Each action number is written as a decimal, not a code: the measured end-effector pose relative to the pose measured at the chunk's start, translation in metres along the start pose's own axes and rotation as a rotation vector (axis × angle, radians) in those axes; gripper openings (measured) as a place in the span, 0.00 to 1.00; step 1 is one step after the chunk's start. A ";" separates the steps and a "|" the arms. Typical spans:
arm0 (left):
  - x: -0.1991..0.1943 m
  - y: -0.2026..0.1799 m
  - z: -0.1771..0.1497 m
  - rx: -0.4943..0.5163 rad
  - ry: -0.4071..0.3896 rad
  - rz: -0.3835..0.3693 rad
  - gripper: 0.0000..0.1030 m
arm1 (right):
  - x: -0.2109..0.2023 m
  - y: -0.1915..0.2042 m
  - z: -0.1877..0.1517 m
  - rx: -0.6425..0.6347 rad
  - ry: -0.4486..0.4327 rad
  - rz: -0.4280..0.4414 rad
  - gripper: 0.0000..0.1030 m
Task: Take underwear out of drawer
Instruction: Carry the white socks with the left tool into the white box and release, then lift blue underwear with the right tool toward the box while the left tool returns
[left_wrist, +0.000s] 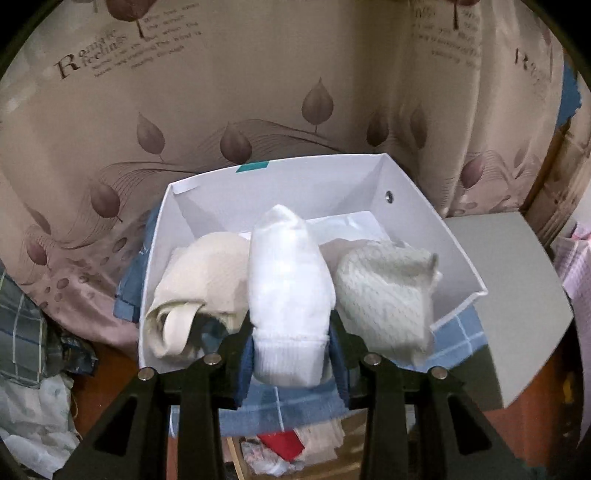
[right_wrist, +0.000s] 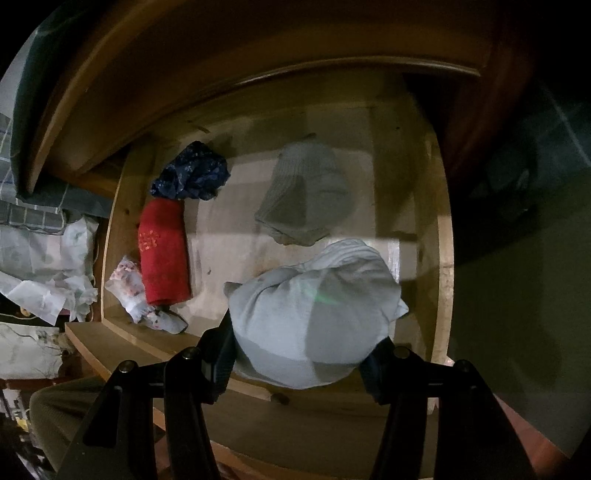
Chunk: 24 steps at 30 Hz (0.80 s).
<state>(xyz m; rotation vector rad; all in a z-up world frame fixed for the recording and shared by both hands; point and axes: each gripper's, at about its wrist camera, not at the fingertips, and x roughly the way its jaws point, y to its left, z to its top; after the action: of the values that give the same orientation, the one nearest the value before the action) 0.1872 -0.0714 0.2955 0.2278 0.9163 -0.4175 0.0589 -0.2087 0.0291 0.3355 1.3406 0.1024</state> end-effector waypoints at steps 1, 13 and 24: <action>0.006 0.000 0.003 -0.004 -0.001 0.001 0.35 | 0.000 0.001 0.000 -0.003 -0.001 -0.001 0.53; 0.052 0.006 0.007 -0.035 0.061 0.013 0.39 | 0.003 0.002 0.001 -0.007 0.006 0.002 0.53; 0.003 0.011 -0.004 -0.045 -0.012 -0.029 0.60 | 0.005 0.002 0.002 -0.012 -0.002 -0.024 0.53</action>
<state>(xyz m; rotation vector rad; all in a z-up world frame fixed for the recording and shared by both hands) 0.1904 -0.0610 0.2909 0.1710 0.9166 -0.4241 0.0626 -0.2061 0.0255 0.3096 1.3414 0.0897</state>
